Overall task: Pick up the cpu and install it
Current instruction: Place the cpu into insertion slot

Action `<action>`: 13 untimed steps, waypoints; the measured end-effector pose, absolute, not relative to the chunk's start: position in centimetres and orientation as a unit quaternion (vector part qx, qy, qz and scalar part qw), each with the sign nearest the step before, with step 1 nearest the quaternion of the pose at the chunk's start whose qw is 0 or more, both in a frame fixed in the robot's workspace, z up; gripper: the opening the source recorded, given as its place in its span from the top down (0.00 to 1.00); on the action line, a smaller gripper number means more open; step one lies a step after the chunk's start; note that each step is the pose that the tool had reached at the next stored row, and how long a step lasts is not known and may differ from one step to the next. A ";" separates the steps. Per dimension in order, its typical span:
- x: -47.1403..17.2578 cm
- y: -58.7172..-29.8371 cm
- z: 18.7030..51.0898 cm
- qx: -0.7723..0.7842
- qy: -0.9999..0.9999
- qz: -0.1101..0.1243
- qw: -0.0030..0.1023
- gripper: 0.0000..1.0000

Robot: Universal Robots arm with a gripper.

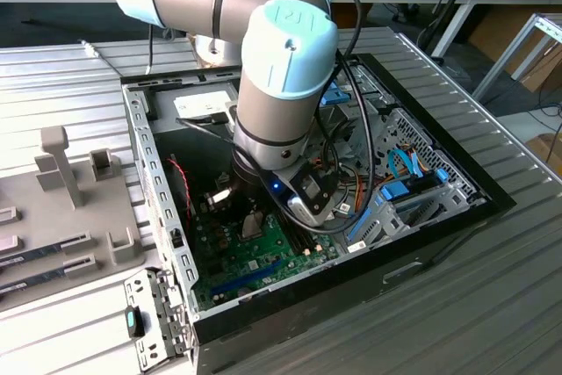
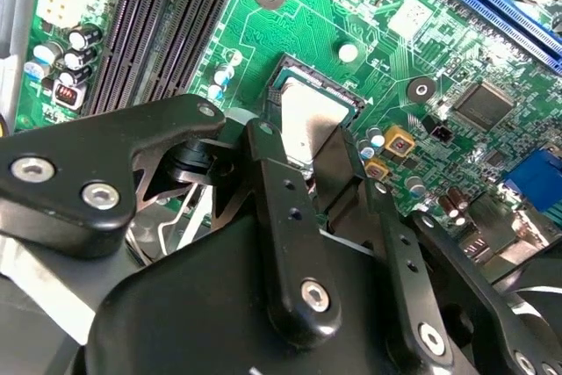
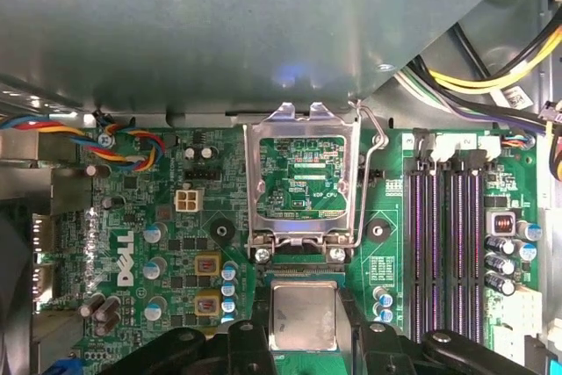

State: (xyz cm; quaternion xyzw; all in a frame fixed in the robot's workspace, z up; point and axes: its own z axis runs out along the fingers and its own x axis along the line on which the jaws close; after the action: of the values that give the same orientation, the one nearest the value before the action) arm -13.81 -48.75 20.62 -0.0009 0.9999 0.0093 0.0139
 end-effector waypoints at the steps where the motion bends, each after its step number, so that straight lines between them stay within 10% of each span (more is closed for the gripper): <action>1: -13.9 -48.8 20.6 -0.001 1.000 0.009 0.014 0.60; 13: -13.9 -49.0 20.6 0.014 1.000 0.010 0.014 0.60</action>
State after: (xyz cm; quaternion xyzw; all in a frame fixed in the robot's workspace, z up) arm -13.87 -48.97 20.55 0.0142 0.9998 0.0100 0.0140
